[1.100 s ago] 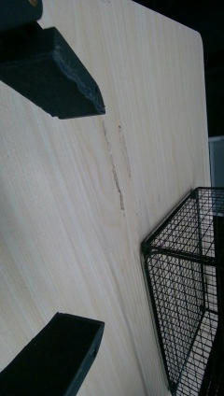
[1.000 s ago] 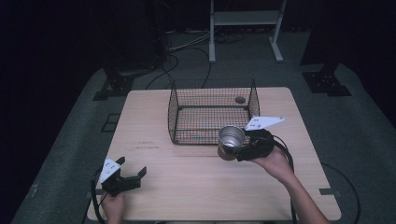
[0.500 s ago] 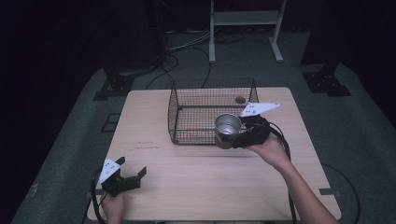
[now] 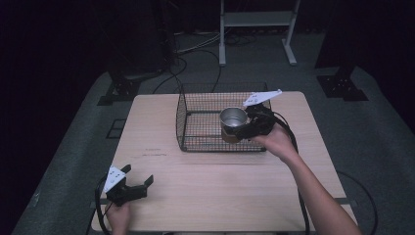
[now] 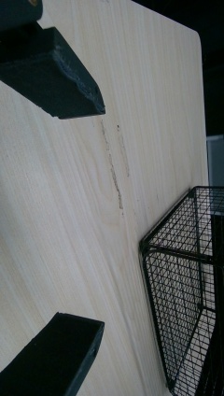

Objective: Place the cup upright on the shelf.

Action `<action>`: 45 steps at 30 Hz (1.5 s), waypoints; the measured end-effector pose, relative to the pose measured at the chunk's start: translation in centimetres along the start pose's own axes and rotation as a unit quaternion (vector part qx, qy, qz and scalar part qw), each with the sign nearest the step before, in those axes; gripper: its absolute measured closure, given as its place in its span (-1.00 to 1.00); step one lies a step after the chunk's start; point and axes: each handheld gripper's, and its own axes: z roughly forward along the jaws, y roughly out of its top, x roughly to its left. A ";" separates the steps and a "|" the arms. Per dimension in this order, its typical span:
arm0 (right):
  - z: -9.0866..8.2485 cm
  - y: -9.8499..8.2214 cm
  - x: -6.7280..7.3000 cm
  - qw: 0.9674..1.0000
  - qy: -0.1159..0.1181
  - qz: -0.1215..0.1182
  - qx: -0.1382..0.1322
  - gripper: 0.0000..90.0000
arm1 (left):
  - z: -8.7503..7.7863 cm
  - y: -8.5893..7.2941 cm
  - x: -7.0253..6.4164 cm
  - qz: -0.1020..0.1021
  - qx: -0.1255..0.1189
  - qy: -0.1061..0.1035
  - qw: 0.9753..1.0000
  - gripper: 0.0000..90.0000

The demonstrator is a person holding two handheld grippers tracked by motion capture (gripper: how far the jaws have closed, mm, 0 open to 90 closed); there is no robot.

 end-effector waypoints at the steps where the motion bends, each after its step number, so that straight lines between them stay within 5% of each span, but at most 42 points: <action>1: 0.1 0.1 -0.1 1.000 0.000 -0.001 0.000 -0.61 | 0.0 0.0 0.0 0.000 0.001 0.000 1.000 -1.00; 26: 3.0 2.9 -3.2 0.999 -0.023 0.020 0.023 -0.61 | 0.0 0.0 0.0 -0.001 -0.001 0.000 1.000 -1.00; 35: 3.4 4.5 -3.1 0.999 -0.024 0.024 0.018 -0.61 | 0.0 0.0 0.0 -0.001 -0.001 0.000 1.000 -1.00; 45: 6.0 4.3 -4.5 0.997 -0.038 0.048 0.046 -0.61 | 0.0 0.0 0.1 -0.002 -0.001 0.000 1.000 -1.00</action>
